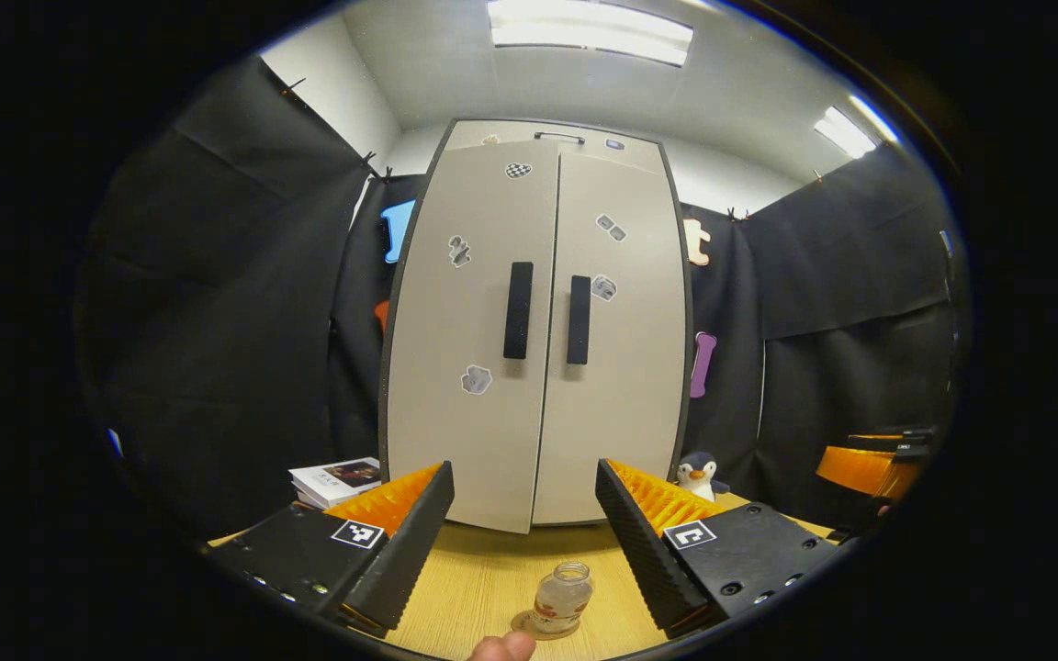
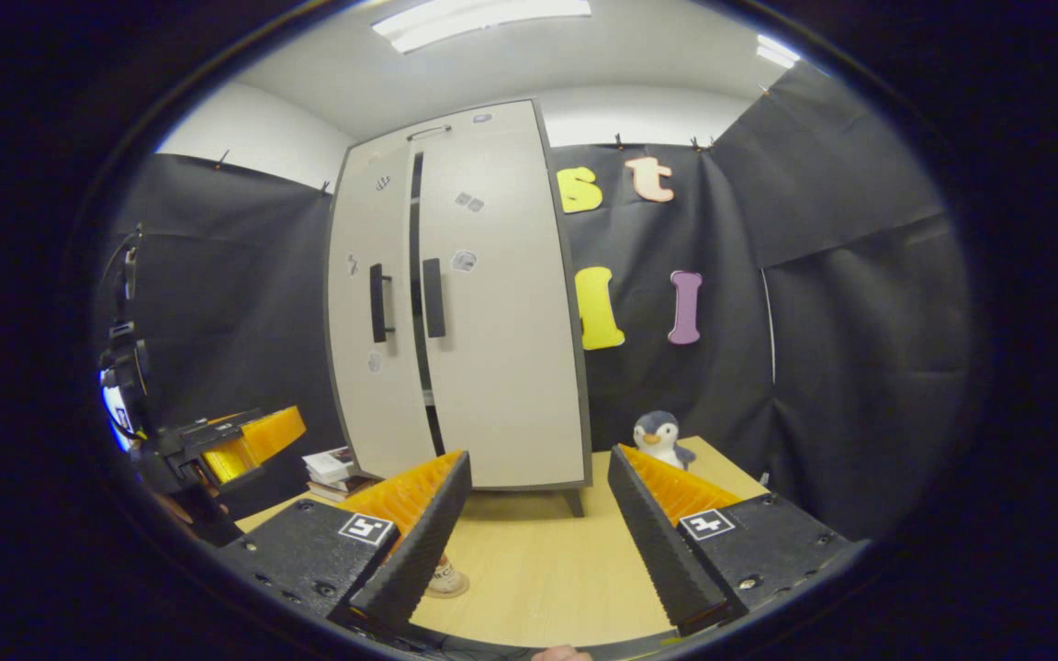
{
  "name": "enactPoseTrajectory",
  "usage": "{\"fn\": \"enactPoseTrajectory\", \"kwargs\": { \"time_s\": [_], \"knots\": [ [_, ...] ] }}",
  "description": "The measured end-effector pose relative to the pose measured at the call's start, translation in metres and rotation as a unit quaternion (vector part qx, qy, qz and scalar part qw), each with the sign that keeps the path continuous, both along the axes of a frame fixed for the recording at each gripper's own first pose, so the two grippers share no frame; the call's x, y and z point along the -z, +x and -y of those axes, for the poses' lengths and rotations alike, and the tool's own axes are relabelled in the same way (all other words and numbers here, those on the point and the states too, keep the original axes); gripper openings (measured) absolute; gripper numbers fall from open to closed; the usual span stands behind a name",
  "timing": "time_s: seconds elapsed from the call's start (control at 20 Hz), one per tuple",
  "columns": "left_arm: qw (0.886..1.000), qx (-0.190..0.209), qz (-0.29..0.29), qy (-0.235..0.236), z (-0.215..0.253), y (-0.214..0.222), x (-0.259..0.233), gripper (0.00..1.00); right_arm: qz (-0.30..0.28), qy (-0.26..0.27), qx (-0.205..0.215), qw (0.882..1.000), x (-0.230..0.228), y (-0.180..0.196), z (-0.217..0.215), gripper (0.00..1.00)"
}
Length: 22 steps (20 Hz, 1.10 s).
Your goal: Grasp the bottle in the cabinet with the left hand and place it on the coaster, then close the right door with the right hand and the left door with the left hand.
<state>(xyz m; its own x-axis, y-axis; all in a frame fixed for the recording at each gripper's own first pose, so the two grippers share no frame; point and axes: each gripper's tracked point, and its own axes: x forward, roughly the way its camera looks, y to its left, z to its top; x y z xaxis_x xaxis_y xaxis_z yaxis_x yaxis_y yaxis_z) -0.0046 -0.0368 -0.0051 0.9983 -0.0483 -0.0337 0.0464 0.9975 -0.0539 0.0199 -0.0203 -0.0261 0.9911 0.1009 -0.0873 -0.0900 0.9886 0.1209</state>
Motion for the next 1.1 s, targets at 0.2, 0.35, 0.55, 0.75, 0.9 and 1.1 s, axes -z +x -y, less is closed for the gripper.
{"fn": "enactPoseTrajectory", "kwargs": {
  "time_s": [0.2,0.35,0.55,0.75,0.9,1.1],
  "knots": [
    [1.0,-0.001,0.002,0.001,-0.002,-0.005,-0.001,0.95,0.002,0.001,0.002,1.0,-0.002,-0.005,-0.002,0.98],
    [1.0,-0.001,0.005,-0.002,-0.003,-0.008,-0.004,0.95,0.002,0.0,0.0,1.0,-0.002,-0.008,-0.004,0.98],
    [1.0,-0.001,0.005,-0.002,-0.006,-0.011,-0.004,0.95,-0.004,-0.003,-0.001,1.0,0.002,-0.011,-0.007,0.98],
    [1.0,0.002,0.002,-0.006,-0.007,-0.012,-0.001,0.99,-0.002,-0.003,0.0,1.0,0.001,-0.013,-0.01,0.98],
    [1.0,0.0,-0.006,-0.012,-0.01,-0.012,0.003,0.94,-0.002,-0.003,0.0,1.0,0.0,-0.012,-0.014,0.98],
    [1.0,0.002,-0.008,-0.014,-0.015,-0.015,0.004,0.95,-0.007,-0.004,0.001,1.0,0.003,-0.012,-0.018,0.98]
  ]
}}
